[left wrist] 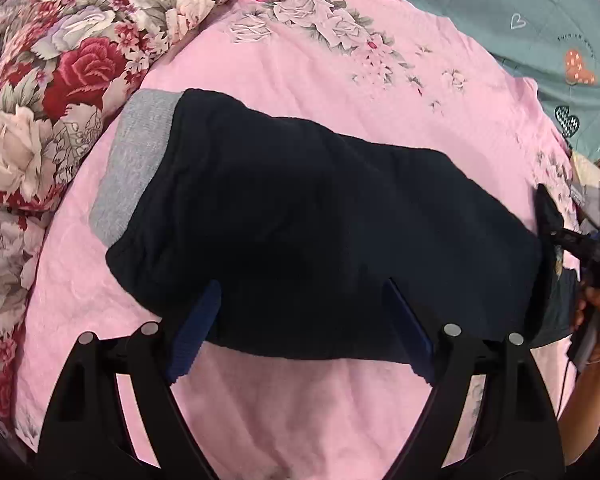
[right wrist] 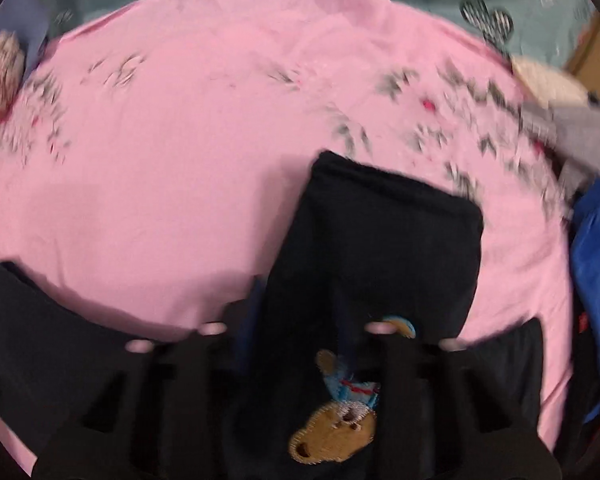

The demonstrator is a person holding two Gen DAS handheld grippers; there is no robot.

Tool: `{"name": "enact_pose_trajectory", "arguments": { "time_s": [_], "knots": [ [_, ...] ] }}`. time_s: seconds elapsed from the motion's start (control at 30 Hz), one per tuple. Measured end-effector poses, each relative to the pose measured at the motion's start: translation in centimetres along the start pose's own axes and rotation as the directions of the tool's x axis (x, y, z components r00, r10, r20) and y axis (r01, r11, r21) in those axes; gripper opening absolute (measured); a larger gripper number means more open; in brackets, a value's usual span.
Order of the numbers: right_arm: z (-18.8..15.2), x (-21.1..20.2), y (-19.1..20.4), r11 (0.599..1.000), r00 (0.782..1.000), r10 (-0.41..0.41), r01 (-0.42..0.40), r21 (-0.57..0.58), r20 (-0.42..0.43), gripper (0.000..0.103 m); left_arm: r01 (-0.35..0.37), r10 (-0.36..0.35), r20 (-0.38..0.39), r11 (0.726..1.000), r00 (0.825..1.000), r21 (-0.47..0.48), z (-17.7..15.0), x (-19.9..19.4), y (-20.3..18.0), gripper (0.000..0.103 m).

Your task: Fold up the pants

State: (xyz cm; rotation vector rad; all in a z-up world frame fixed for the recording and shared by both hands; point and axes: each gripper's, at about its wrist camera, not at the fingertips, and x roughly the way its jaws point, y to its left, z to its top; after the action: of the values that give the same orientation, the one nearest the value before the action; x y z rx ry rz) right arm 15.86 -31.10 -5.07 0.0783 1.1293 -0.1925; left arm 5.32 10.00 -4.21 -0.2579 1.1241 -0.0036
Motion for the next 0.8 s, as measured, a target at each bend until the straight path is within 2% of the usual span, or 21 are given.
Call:
{"name": "enact_pose_trajectory", "arguments": {
  "time_s": [0.03, 0.1, 0.17, 0.2, 0.27, 0.3, 0.33, 0.37, 0.4, 0.43, 0.47, 0.5, 0.53, 0.57, 0.63, 0.73, 0.8],
  "knots": [
    [-0.3, -1.0, -1.8, 0.998, 0.999, 0.024, -0.026, 0.057, 0.031, 0.004, -0.004, 0.004, -0.008, 1.0, 1.0, 0.006, 0.1, 0.3, -0.1, 0.085],
    [-1.5, -4.6, -4.6, 0.982, 0.983, 0.076, -0.102, 0.156, 0.168, 0.003, -0.005, 0.005, -0.022, 1.0, 1.0, 0.005, 0.3, 0.7, 0.0, 0.085],
    [-4.4, -9.8, -8.3, 0.944, 0.939, 0.126, -0.212, 0.253, 0.319, 0.003, -0.001, 0.001, -0.015, 1.0, 1.0, 0.01, 0.3, 0.8, 0.0, 0.086],
    [-4.4, -9.8, -8.3, 0.944, 0.939, 0.126, -0.212, 0.253, 0.319, 0.003, -0.001, 0.001, -0.015, 1.0, 1.0, 0.014, 0.3, 0.8, 0.0, 0.086],
    [-8.9, -13.2, -11.8, 0.892, 0.899, 0.174, -0.317, 0.323, 0.402, 0.003, -0.003, 0.003, -0.011, 1.0, 1.0, 0.017, 0.5, 1.0, -0.1, 0.086],
    [-10.5, -13.5, -12.9, 0.869, 0.89, 0.198, -0.353, 0.346, 0.411, 0.003, -0.011, 0.011, -0.01, 1.0, 1.0, 0.023, 0.6, 1.2, -0.2, 0.087],
    [-12.3, -12.9, -14.2, 0.847, 0.892, 0.222, -0.377, 0.374, 0.395, 0.004, -0.018, 0.019, -0.011, 0.999, 1.0, 0.029, 0.7, 1.4, -0.3, 0.087],
    [-13.8, -11.5, -14.8, 0.835, 0.909, 0.237, -0.37, 0.407, 0.342, 0.007, -0.031, 0.031, -0.014, 0.999, 0.999, 0.04, 0.8, 1.6, -0.6, 0.087],
    [-15.2, -9.0, -15.7, 0.829, 0.94, 0.245, -0.33, 0.45, 0.238, 0.009, -0.037, 0.038, -0.016, 0.998, 0.999, 0.048, 0.9, 1.7, -0.8, 0.087],
    [-16.5, -6.9, -16.6, 0.817, 0.959, 0.241, -0.284, 0.502, 0.15, 0.006, -0.042, 0.043, -0.018, 0.998, 0.999, 0.055, 1.0, 1.8, -0.9, 0.087],
    [-17.7, -6.2, -17.4, 0.783, 0.95, 0.266, -0.31, 0.539, 0.162, 0.013, -0.04, 0.041, -0.018, 0.998, 0.999, 0.054, 1.1, 1.7, -0.8, 0.087],
    [-18.3, -6.7, -18.0, 0.766, 0.943, 0.27, -0.332, 0.55, 0.192, 0.016, -0.034, 0.035, -0.016, 0.998, 0.999, 0.048, 1.1, 1.5, -0.7, 0.087],
    [-18.3, -7.5, -18.2, 0.779, 0.95, 0.233, -0.309, 0.546, 0.206, 0.018, -0.028, 0.028, -0.014, 0.999, 0.999, 0.039, 1.0, 1.3, -0.5, 0.087],
    [-17.8, -8.7, -18.3, 0.804, 0.955, 0.166, -0.275, 0.528, 0.244, 0.027, -0.022, 0.023, -0.01, 0.999, 1.0, 0.029, 1.0, 0.9, -0.2, 0.087],
    [-16.7, -9.9, -18.2, 0.828, 0.951, 0.125, -0.258, 0.498, 0.284, 0.035, -0.016, 0.016, 0.008, 1.0, 1.0, 0.006, 0.8, 0.2, 0.6, 0.087],
    [-14.5, -10.2, -16.7, 0.881, 0.95, 0.031, -0.173, 0.441, 0.311, 0.034, -0.033, 0.034, 0.032, 0.999, 0.999, -0.011, 0.6, -0.6, 1.6, 0.087],
    [-13.3, -9.3, -15.9, 0.912, 0.953, 0.031, -0.15, 0.382, 0.301, 0.029, -0.056, 0.057, 0.056, 0.998, 0.997, -0.026, 0.8, -0.5, 2.7, 0.087]
  ]
}}
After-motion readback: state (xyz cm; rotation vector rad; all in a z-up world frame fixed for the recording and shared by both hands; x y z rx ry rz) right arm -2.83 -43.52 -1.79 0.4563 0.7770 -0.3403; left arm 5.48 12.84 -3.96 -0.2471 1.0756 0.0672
